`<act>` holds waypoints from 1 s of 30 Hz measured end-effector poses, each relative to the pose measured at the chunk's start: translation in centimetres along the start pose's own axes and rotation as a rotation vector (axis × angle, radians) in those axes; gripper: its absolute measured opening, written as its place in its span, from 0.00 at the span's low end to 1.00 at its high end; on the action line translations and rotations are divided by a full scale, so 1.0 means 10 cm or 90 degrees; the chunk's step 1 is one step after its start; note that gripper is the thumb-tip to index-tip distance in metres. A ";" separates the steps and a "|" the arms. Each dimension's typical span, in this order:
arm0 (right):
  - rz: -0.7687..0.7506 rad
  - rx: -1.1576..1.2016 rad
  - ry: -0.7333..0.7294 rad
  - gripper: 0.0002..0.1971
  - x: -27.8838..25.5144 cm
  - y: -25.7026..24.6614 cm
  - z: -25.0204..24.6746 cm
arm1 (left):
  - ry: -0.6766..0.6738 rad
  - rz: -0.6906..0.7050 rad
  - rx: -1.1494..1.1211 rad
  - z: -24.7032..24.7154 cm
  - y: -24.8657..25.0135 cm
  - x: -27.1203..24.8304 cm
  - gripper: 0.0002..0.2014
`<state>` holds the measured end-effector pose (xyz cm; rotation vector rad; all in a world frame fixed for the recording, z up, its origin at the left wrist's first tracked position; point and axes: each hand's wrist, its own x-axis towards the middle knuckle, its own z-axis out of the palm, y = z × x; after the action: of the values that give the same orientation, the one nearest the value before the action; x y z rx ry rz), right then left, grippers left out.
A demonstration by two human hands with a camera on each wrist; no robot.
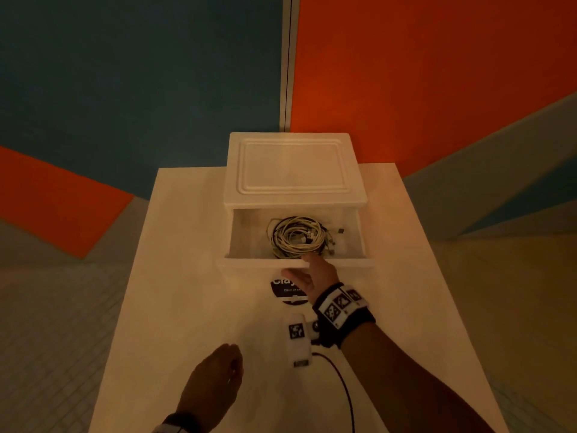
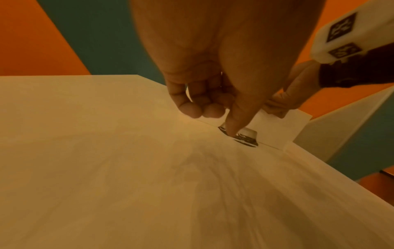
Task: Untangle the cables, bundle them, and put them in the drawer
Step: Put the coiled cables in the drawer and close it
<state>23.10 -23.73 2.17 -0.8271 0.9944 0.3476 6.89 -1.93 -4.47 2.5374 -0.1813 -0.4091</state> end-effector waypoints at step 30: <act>-0.018 -0.029 0.001 0.07 -0.03 0.04 -0.17 | -0.026 0.076 0.415 -1.21 0.46 2.32 0.38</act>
<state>21.69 -24.74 1.75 -0.8825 0.9781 0.3470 32.58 -4.56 1.87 3.1307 -0.5581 -0.4021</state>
